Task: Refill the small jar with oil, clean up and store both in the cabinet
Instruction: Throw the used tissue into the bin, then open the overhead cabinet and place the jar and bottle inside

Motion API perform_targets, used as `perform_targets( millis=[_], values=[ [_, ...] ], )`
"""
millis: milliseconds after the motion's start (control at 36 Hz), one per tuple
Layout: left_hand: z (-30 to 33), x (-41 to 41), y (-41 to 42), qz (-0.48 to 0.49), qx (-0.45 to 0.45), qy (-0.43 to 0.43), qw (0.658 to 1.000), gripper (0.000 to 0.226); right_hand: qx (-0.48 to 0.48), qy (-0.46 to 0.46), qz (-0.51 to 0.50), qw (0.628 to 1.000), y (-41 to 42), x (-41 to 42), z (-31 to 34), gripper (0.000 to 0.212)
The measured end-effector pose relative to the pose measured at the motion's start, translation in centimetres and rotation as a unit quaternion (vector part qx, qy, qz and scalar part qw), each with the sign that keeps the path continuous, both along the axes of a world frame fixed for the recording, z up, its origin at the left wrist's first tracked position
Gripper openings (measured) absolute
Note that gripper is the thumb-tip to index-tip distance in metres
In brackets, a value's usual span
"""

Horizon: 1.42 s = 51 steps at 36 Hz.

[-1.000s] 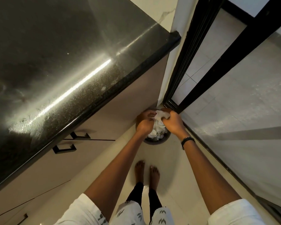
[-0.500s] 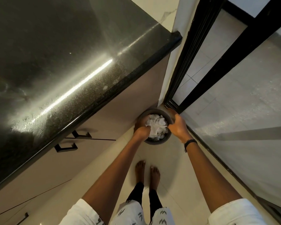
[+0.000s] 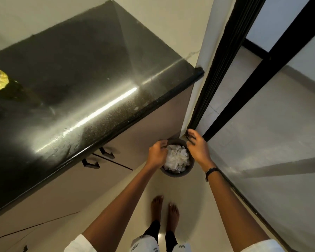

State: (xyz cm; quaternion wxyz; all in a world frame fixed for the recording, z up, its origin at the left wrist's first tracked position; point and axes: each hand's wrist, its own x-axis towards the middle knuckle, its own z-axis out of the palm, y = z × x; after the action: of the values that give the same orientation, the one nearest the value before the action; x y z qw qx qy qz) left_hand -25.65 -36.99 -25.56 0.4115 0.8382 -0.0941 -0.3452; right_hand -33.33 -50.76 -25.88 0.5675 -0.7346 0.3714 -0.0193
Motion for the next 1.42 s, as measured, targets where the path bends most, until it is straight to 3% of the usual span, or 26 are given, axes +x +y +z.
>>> perform_targets(
  millis=[250,694,1000,1139,1306,1417],
  values=[
    [8.4,0.5,3.9,0.070,-0.102,-0.135,0.983,0.025,-0.094,-0.134,0.066,0.984,2.4,1.5,9.0,0.037],
    [27.8,5.7,15.8,0.171,-0.215,-0.353,0.894,0.024,-0.189,-0.355,0.210,0.891,13.1,10.6,28.8,0.037],
    [44.2,12.1,27.5,0.189,-0.182,-0.575,0.775,0.024,-0.264,-0.519,0.234,0.779,24.2,19.1,44.4,0.038],
    [49.7,15.0,31.6,0.146,-0.156,-0.666,0.715,0.025,-0.300,-0.576,0.213,0.730,27.9,22.9,50.2,0.042],
    [54.4,19.1,34.3,0.132,-0.071,-0.735,0.661,0.039,-0.385,-0.596,0.131,0.693,30.5,27.6,54.5,0.047],
    [56.7,21.3,34.6,0.104,-0.028,-0.804,0.585,0.047,-0.449,-0.572,0.097,0.680,30.9,30.4,55.9,0.054]
  ],
)
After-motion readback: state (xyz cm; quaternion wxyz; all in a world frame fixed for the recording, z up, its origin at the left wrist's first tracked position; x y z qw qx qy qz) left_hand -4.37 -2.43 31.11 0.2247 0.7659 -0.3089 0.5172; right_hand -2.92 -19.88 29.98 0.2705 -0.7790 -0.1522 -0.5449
